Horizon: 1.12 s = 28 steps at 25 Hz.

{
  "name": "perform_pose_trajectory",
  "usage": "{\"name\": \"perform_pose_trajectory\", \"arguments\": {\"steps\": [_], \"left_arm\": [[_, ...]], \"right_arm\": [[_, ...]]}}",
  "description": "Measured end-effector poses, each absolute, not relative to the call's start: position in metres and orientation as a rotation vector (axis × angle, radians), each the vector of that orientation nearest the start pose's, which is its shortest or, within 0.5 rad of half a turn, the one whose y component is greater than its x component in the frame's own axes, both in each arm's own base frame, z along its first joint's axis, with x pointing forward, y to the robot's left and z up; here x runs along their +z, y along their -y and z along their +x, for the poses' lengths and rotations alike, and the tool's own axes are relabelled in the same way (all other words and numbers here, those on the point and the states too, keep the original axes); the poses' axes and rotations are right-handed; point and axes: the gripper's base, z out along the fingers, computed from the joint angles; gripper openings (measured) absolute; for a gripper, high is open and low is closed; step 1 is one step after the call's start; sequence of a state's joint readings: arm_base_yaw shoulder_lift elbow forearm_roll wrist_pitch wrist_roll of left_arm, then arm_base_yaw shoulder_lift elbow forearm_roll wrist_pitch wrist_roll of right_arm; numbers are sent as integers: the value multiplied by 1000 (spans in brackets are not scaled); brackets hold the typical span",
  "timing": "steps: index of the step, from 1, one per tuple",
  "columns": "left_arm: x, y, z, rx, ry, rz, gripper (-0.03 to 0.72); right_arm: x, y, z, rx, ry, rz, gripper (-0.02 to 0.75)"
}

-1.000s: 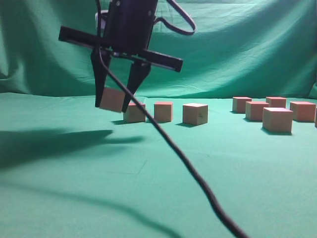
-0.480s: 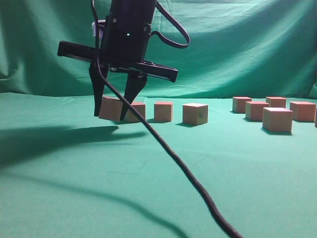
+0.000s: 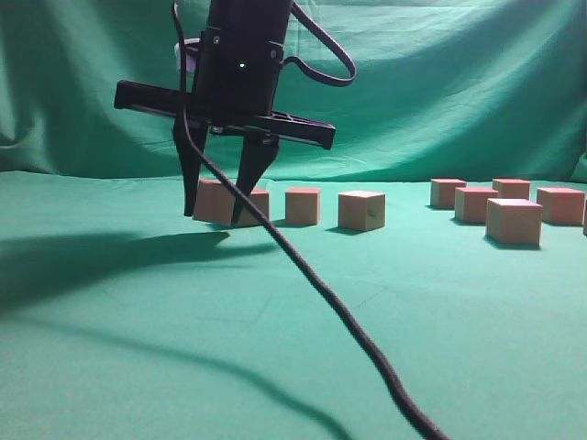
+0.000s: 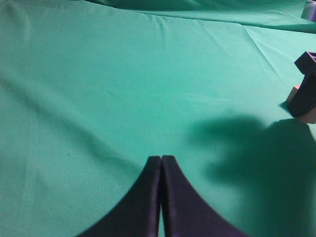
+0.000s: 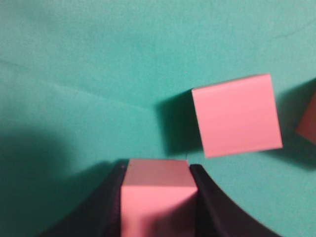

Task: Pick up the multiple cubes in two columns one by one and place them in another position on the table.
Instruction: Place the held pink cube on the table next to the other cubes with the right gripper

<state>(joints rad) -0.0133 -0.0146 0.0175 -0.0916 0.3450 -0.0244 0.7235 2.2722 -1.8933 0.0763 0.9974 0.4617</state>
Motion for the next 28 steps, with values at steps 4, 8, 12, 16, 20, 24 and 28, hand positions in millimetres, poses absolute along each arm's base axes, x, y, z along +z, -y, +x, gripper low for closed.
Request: {"name": "perform_pose_trajectory", "arguments": {"steps": [4, 8, 12, 16, 20, 24, 28], "left_arm": [[177, 4, 53, -116, -1830, -67, 0], [177, 4, 53, -116, -1830, -67, 0], [177, 4, 53, -116, -1830, -67, 0], [177, 4, 53, -116, -1830, -67, 0], [177, 4, 53, -116, -1830, -67, 0], [177, 4, 53, -116, -1830, -67, 0], [177, 4, 53, -116, -1830, -67, 0]], "right_arm": [[176, -324, 359, 318, -2912, -326, 265], [172, -324, 358, 305, -2928, -329, 265], [166, -325, 358, 293, -2950, -328, 265], [166, -325, 358, 292, -2943, -357, 265], [165, -325, 358, 292, -2938, -382, 327], [167, -326, 358, 299, -2943, -379, 483], [178, -324, 357, 241, -2998, -402, 559]]}}
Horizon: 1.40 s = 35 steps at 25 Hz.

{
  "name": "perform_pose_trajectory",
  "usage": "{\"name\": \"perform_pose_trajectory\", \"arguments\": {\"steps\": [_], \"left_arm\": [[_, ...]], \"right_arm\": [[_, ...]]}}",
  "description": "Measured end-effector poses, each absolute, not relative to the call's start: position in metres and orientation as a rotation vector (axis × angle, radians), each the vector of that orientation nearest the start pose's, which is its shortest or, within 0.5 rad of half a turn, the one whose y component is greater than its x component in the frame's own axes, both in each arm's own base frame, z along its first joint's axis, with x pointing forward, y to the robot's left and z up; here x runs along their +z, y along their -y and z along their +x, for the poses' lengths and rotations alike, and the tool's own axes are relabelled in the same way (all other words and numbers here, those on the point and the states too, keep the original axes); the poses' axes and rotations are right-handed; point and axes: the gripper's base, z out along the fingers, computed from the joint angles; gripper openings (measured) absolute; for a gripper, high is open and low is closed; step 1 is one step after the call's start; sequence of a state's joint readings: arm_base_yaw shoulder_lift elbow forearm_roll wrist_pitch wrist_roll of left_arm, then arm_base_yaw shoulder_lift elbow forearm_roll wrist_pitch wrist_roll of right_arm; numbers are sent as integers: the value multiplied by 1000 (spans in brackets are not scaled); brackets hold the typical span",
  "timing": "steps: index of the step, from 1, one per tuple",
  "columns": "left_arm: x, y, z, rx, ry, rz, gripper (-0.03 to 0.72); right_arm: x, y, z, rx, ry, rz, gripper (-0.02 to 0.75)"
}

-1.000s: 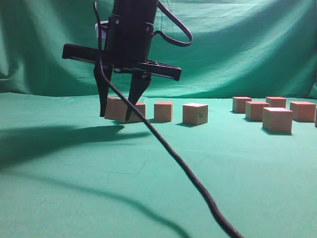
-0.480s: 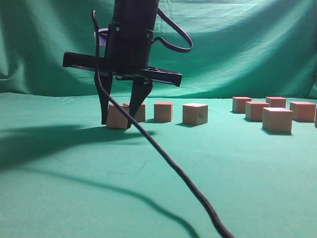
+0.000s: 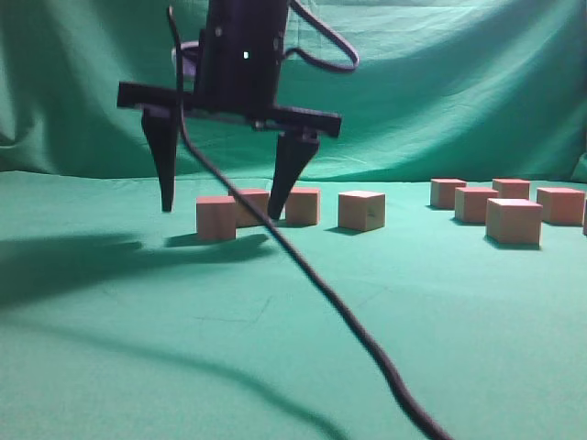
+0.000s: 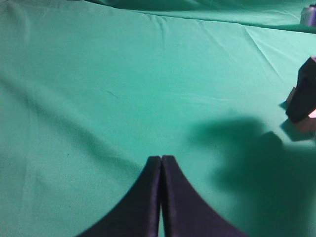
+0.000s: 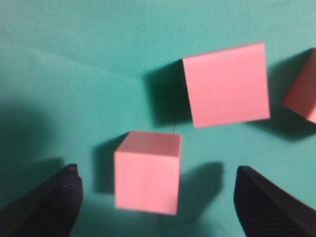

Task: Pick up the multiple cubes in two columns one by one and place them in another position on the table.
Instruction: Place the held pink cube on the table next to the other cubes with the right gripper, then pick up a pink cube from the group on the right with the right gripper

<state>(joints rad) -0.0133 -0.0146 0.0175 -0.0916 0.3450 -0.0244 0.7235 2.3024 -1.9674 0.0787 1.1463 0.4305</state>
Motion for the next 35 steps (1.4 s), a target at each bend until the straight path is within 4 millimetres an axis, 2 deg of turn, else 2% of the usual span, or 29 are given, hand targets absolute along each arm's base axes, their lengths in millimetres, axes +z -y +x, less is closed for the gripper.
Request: {"name": "perform_pose_trajectory", "arguments": {"steps": [6, 11, 16, 19, 22, 25, 30, 35], "left_arm": [[177, 4, 53, -116, -1830, -67, 0], [177, 4, 53, -116, -1830, -67, 0], [177, 4, 53, -116, -1830, -67, 0], [177, 4, 53, -116, -1830, -67, 0], [177, 4, 53, -116, -1830, -67, 0], [177, 4, 53, -116, -1830, -67, 0], [177, 4, 53, -116, -1830, -67, 0], [177, 4, 53, -116, -1830, -67, 0]], "right_arm": [[230, -329, 366, 283, -2868, -501, 559], [282, -319, 357, 305, -2734, -608, 559], [346, -289, 336, 241, -2585, -632, 559], [361, -263, 321, 151, -2573, -600, 559], [355, -231, 313, 93, -2636, -518, 559], [338, -197, 313, 28, -2730, -403, 559], [295, -146, 319, -96, -2894, -236, 559], [259, -112, 319, -166, -3008, -111, 559]]}}
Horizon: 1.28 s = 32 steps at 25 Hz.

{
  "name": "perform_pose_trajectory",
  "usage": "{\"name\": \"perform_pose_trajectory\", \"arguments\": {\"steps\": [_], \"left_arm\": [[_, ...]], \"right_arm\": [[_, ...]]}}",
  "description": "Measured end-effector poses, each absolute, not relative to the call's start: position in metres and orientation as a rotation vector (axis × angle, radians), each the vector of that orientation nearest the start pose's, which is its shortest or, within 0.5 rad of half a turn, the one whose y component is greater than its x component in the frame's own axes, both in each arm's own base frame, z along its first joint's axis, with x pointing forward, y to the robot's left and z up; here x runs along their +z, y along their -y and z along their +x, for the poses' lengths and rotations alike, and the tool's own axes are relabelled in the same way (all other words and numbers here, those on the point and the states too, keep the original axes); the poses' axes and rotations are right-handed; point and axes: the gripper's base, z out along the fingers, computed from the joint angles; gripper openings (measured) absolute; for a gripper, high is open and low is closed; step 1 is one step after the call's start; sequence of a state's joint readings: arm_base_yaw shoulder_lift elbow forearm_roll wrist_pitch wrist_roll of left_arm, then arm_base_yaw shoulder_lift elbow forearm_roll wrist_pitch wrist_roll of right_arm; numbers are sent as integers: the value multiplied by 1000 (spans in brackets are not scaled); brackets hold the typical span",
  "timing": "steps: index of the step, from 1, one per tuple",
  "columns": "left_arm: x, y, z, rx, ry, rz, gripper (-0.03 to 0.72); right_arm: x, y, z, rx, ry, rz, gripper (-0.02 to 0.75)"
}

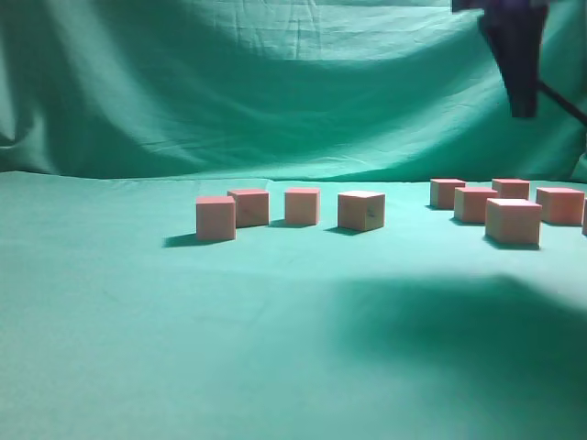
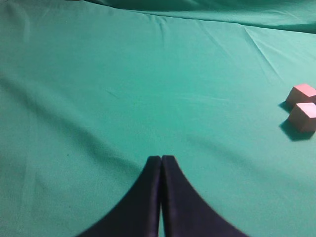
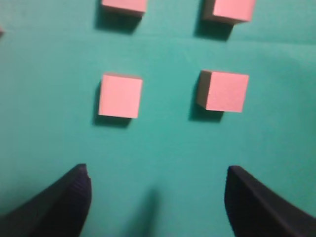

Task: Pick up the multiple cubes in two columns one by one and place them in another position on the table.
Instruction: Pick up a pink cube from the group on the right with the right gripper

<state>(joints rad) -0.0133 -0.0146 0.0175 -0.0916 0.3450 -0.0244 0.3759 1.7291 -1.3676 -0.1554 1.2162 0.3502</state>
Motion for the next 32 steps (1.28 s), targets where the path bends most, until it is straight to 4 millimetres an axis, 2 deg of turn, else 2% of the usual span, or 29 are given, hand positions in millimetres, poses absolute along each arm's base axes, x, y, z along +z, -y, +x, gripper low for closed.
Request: {"name": "perform_pose_trajectory", "arguments": {"steps": [1, 2, 3, 5, 6, 7, 9, 18, 27, 31, 32], "left_arm": [[177, 4, 53, -116, -1830, -67, 0], [177, 4, 53, -116, -1830, -67, 0], [177, 4, 53, -116, -1830, -67, 0], [177, 4, 53, -116, -1830, -67, 0], [177, 4, 53, -116, -1830, -67, 0], [177, 4, 53, -116, -1830, -67, 0], [177, 4, 53, -116, -1830, -67, 0], [177, 4, 53, -116, -1830, -67, 0], [177, 4, 53, -116, -1830, -67, 0], [177, 4, 53, -116, -1830, -67, 0], [177, 4, 53, -116, -1830, -67, 0]], "right_arm": [[254, -108, 319, -157, -3011, -92, 559], [249, -104, 319, -138, -3014, -70, 514], [245, -103, 320, -117, -3006, -55, 508], [241, -104, 322, -63, -2983, -39, 512], [240, -106, 323, -33, -2969, -32, 468], [239, -108, 325, -1, -2954, -26, 465], [236, -111, 329, 33, -2930, -18, 468], [192, -118, 346, 17, -2979, -28, 468], [175, -120, 352, 12, -2992, -37, 468], [171, -120, 353, 8, -2999, -43, 272], [171, -120, 353, 8, -2999, -43, 252]]}}
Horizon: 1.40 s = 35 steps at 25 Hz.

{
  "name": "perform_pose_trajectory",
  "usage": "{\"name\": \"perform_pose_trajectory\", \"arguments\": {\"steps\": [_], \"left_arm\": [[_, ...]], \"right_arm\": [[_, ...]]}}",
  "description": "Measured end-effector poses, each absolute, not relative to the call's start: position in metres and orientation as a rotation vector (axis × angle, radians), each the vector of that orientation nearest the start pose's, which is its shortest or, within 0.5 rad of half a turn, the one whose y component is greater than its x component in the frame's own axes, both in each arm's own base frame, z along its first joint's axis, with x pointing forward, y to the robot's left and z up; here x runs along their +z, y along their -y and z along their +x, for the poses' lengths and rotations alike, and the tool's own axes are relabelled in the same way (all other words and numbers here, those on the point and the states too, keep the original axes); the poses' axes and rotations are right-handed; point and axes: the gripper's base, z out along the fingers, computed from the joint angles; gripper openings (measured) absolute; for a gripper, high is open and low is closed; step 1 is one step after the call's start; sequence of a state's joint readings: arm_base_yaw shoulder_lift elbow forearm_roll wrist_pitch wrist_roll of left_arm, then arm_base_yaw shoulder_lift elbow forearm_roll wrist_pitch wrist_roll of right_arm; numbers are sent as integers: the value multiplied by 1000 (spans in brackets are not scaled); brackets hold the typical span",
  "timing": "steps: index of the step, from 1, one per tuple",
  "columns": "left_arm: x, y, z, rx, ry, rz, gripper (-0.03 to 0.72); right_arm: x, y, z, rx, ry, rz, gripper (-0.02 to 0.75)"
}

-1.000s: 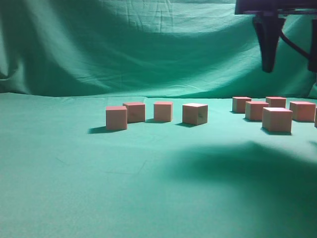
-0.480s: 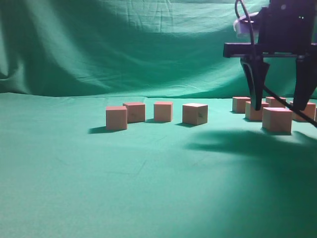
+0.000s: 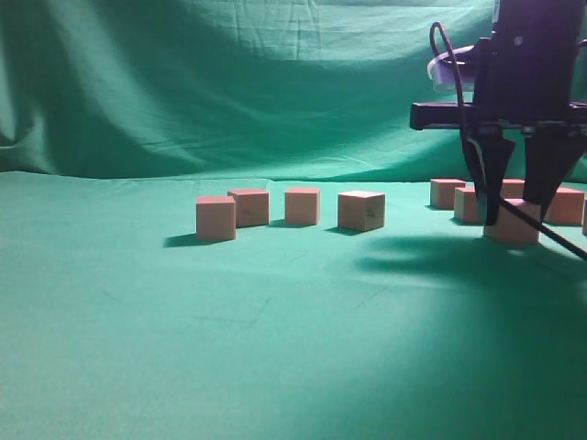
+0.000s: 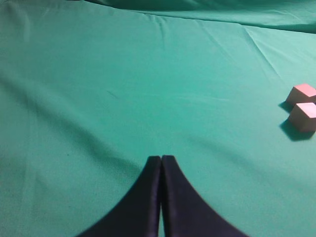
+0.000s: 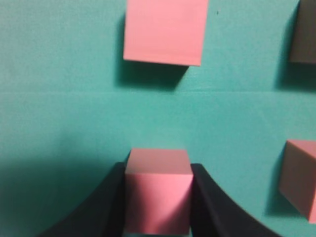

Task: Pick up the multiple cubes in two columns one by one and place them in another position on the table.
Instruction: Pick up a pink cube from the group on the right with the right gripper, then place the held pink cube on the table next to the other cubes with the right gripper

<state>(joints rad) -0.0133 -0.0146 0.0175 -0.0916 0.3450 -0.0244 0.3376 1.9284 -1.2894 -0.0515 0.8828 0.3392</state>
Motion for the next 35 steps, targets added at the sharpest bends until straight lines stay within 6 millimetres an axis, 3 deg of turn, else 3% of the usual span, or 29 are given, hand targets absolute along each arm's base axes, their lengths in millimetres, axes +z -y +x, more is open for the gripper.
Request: {"name": "perform_pose_trajectory", "arguments": {"steps": [4, 8, 12, 17, 22, 25, 30, 35], "left_arm": [[177, 4, 53, -116, -1830, -67, 0], [177, 4, 53, -116, -1830, -67, 0], [177, 4, 53, -116, -1830, -67, 0], [177, 4, 53, -116, -1830, -67, 0], [177, 4, 53, -116, -1830, -67, 0], [177, 4, 53, -116, -1830, -67, 0], [177, 4, 53, -116, -1830, -67, 0], [177, 4, 53, -116, -1830, -67, 0]], "right_arm": [[173, -120, 352, -1, -3014, -59, 264], [192, -127, 352, -2, -3022, -209, 264], [221, -157, 338, 48, -2984, -518, 264], [230, -213, 310, 91, -2897, -992, 264], [223, -266, 300, 113, -2806, -1181, 264], [213, -290, 306, 120, -2777, -1229, 264], [197, -306, 320, 113, -2777, -1241, 264], [187, -311, 324, 106, -2790, -1247, 264]]}}
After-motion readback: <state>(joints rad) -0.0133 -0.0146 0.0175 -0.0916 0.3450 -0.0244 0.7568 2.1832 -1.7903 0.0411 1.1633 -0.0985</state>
